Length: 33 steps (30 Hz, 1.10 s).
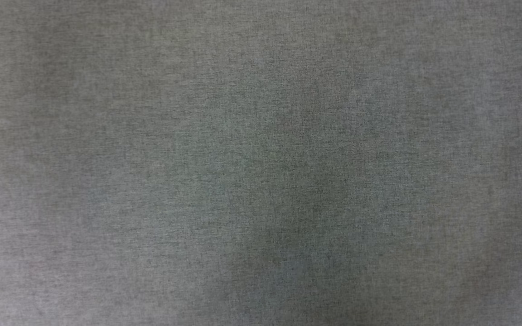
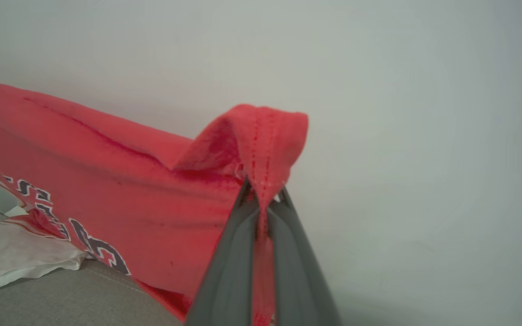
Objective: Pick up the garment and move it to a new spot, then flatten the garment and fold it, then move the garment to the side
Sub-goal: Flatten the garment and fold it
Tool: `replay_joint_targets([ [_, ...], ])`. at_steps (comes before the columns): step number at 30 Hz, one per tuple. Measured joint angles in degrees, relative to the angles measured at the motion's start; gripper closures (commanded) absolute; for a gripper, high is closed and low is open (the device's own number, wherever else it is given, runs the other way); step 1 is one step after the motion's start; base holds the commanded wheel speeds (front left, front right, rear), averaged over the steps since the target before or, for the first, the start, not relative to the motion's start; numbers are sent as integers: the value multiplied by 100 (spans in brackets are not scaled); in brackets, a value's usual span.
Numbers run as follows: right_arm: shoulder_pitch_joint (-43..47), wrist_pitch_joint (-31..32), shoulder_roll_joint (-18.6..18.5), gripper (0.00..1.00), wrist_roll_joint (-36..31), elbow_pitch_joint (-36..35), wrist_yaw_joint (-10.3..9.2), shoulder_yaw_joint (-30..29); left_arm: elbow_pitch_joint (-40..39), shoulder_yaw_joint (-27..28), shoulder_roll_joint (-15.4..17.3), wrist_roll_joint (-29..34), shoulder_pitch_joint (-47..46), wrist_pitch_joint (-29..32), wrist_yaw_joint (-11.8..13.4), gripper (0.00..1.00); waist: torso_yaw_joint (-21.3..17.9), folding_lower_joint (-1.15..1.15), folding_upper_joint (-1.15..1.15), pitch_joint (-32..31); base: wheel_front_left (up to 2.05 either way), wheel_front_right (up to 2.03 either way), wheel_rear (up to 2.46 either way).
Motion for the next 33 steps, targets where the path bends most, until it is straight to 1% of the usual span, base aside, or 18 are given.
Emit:
replay_joint_targets([
  [5, 96, -91, -25, 100, 298, 277, 0, 319, 397, 37, -87, -151, 324, -166, -135, 100, 58, -1, 0, -102, 0, 0, 0],
  [11, 808, -199, -198, 100, 695, 442, 0, 789, 664, 58, -136, -344, 1170, -327, -302, 100, 133, -1, 0, -495, 0, 0, 0],
  [15, 1642, -290, -298, 100, 1060, 424, 0, 1072, 643, 138, -153, -570, 2136, -419, -387, 100, 181, -1, 0, -904, 0, 0, 0],
  [18, 2364, -360, -394, 100, 1305, 347, 1, 1247, 494, 227, -147, -705, 3055, -454, -413, 100, 213, -1, 0, -1277, 0, 0, 0],
  [21, 3071, -390, -489, 100, 1522, 186, 3, 1379, 231, 332, -99, -826, 4028, -468, -375, 100, 240, -2, 0, -1667, 0, 0, 0],
  [24, 3743, -337, -592, 100, 1684, -37, 3, 1462, -189, 394, -29, -884, 5003, -471, -258, 100, 259, -2, 0, -2052, 0, 0, 0],
  [27, 4483, -259, -673, 100, 1820, -270, 4, 1490, -700, 458, -27, -999, 6035, -476, -55, 100, 274, -2, 0, -2421, 0, 0, 0],
  [28, 4732, -271, -719, 100, 1834, -387, 4, 1471, -905, 463, -5, -1027, 6379, -470, 46, 100, 280, -2, 0, -2539, 0, 0, 0],
  [30, 5161, -221, -799, 100, 1882, -565, 4, 1399, -1313, 505, 23, -1167, 6998, -330, 171, 100, 295, -3, 0, -2758, 0, 0, 0],
  [33, 5922, -109, -888, 100, 1882, -909, 5, 1245, -2105, 591, 111, -1337, 7972, -69, 494, 100, 316, -3, 0, -3074, 0, 0, 0],
])
